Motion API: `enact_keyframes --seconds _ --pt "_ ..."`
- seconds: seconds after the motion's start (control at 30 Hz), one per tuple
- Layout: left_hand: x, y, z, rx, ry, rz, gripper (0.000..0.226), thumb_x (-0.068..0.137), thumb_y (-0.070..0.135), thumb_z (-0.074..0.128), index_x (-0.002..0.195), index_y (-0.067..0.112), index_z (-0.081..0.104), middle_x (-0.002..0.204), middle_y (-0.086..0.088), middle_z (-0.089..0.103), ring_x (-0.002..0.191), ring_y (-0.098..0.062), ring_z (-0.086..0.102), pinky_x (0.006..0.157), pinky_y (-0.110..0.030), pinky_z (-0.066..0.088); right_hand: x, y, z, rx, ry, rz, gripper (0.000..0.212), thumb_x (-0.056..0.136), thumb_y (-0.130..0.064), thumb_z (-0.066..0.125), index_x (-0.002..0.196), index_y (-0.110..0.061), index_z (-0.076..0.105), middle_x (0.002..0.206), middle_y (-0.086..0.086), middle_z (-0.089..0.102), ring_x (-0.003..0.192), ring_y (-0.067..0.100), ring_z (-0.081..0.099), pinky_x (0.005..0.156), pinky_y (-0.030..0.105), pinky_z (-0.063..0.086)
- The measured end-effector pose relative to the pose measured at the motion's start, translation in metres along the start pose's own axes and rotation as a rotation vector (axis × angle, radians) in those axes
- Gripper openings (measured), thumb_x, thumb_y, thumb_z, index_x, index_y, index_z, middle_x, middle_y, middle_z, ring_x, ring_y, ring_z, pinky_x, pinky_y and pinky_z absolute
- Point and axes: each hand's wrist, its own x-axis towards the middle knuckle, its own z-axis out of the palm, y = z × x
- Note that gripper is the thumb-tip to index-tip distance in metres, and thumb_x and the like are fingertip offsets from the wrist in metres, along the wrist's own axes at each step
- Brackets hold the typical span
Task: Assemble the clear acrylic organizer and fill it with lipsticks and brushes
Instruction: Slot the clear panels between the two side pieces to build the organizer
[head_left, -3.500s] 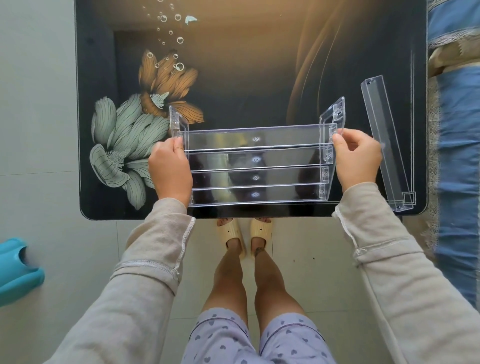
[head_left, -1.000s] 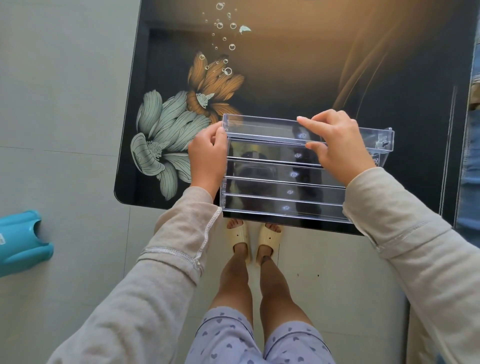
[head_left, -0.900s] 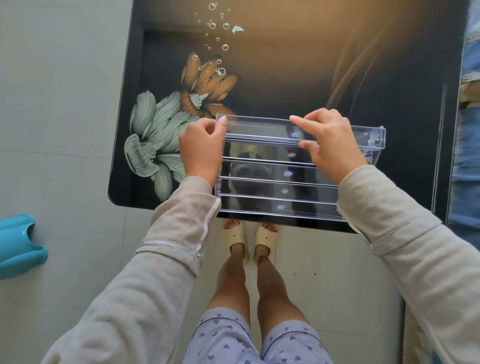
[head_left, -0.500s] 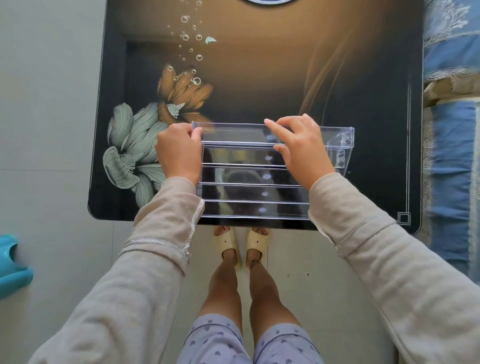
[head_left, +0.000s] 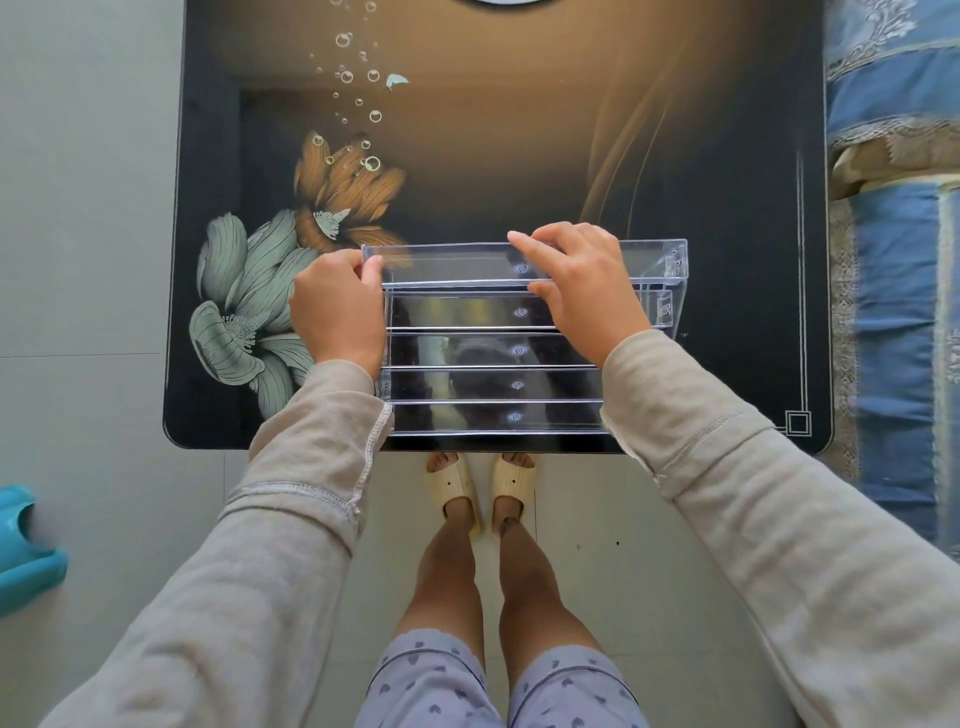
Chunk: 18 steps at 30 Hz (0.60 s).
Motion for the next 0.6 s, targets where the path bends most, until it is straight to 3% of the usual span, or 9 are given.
enact_keyframes --seconds 0.13,0.2,0.3,0.37,0.43,0.6 --pt "0.000 0.001 0.000 0.003 0.003 -0.001 0.030 0.091 0.028 0.051 0.089 0.007 0.072 0.084 -0.015 0.072 0.068 -0.019 0.049 0.062 -0.028 0.036 -0.007 -0.004 -0.011 0.108 0.073 0.048 0.046 0.085 -0.015 0.060 0.131 -0.013 0.051 0.123 0.009 0.058 0.120 0.025 0.048 0.114 0.039 0.021" --pt "0.000 0.001 0.000 0.003 0.005 -0.004 0.030 0.091 0.028 0.051 0.090 0.006 0.072 0.084 -0.016 0.072 0.068 -0.019 0.049 0.061 -0.028 0.036 -0.019 0.000 -0.021 0.216 0.337 0.187 0.037 0.086 -0.016 0.058 0.121 -0.009 0.059 0.117 0.011 0.062 0.113 0.027 0.052 0.104 0.039 0.034" --pt "0.000 0.001 -0.001 0.006 0.011 -0.010 0.029 0.091 0.027 0.052 0.092 0.006 0.072 0.086 -0.017 0.073 0.069 -0.020 0.048 0.063 -0.029 0.037 -0.037 0.021 -0.035 0.348 0.651 0.578 0.032 0.086 -0.013 0.052 0.116 -0.007 0.062 0.112 0.012 0.061 0.102 0.026 0.056 0.095 0.033 0.042" --pt "0.000 0.002 -0.001 0.012 0.011 -0.017 0.029 0.090 0.027 0.052 0.091 0.006 0.072 0.086 -0.018 0.072 0.068 -0.021 0.046 0.063 -0.029 0.035 -0.042 0.035 -0.038 0.524 0.613 0.822 0.033 0.088 -0.012 0.051 0.120 -0.006 0.059 0.111 0.007 0.057 0.090 0.012 0.055 0.095 0.025 0.044" --pt "0.001 0.002 0.000 0.011 0.009 -0.022 0.029 0.090 0.027 0.052 0.089 0.006 0.072 0.085 -0.018 0.072 0.068 -0.021 0.046 0.063 -0.029 0.034 -0.043 0.043 -0.036 0.704 0.494 0.928 0.032 0.090 -0.012 0.050 0.118 -0.004 0.061 0.115 0.008 0.062 0.090 0.006 0.057 0.096 0.025 0.046" --pt "0.002 0.000 0.001 0.005 0.004 -0.011 0.029 0.091 0.027 0.052 0.091 0.006 0.072 0.086 -0.017 0.072 0.069 -0.021 0.049 0.062 -0.029 0.036 -0.044 0.043 -0.031 0.764 0.380 0.874 0.027 0.090 -0.013 0.050 0.109 -0.005 0.068 0.108 0.014 0.069 0.102 0.027 0.065 0.093 0.044 0.053"
